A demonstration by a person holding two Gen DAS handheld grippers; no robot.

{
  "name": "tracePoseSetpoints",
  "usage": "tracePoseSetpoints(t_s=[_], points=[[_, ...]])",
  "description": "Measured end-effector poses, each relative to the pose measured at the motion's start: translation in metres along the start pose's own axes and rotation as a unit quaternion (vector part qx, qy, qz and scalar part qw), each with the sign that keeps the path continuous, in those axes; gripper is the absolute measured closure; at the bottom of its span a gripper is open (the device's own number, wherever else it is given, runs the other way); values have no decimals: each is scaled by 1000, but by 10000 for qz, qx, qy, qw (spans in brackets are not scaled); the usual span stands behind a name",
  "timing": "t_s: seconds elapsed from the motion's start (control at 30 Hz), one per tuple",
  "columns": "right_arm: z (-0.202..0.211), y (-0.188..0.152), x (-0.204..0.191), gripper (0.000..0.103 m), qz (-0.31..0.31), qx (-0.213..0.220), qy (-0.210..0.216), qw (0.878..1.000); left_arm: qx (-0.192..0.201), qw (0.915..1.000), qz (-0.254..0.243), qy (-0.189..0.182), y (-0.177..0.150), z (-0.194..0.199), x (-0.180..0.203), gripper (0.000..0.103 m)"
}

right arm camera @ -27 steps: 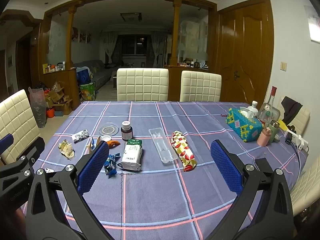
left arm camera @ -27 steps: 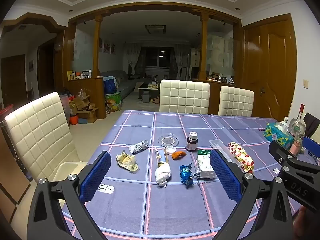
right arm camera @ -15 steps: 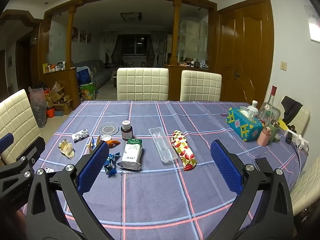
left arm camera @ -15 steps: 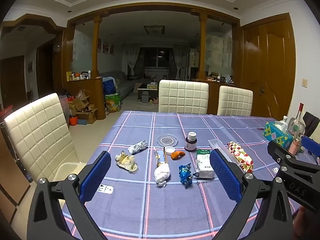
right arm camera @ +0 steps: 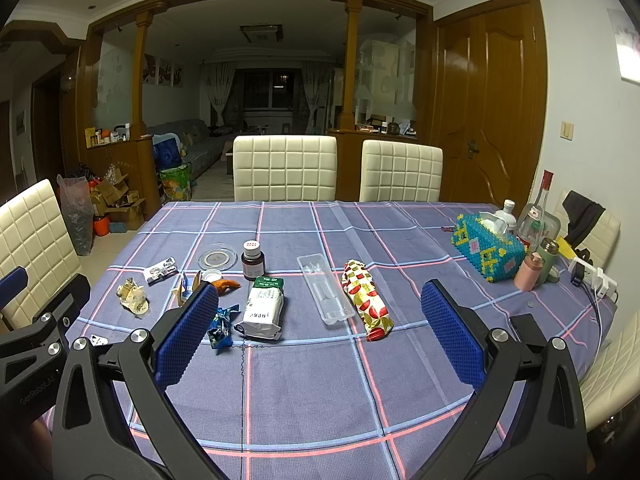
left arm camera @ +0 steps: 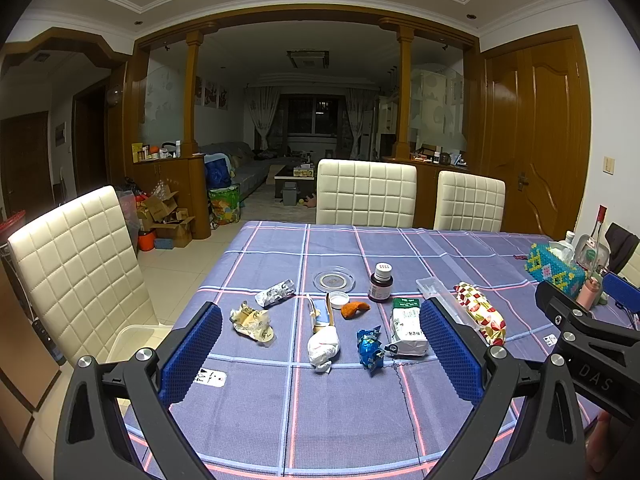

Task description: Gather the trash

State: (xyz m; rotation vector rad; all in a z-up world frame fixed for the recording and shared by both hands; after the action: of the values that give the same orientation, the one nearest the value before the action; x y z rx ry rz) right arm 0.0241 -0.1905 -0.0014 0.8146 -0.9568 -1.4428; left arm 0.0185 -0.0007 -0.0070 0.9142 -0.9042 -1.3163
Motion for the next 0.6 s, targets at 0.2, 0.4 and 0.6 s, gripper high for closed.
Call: tracePoseSetpoints(t_s=[0.2, 0.4, 0.6], points=[[0, 0, 0, 3, -2, -1, -2, 10000, -1, 10000, 6, -3, -2, 1, 1, 6], [1, 0, -1, 3, -2, -3, 1, 10000, -7, 10000, 12, -5, -3, 3, 3, 6], [0, 0, 0, 3, -1, -8, 1, 10000, -16, 10000, 5, -6, -3, 2, 2, 6]])
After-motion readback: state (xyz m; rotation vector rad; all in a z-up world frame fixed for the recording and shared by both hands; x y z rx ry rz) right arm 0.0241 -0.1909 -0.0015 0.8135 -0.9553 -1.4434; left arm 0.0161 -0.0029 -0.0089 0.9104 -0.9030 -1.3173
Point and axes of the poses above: each gripper's, at about its wrist camera, not at the fingertips, and z roughly against the way its jaws point, x to its right, y to its top, the point moved 2 cm from there along -z, roughly the way its jaws point, and after that the axes turned 2 degrees about y, right-handed, at the moved point
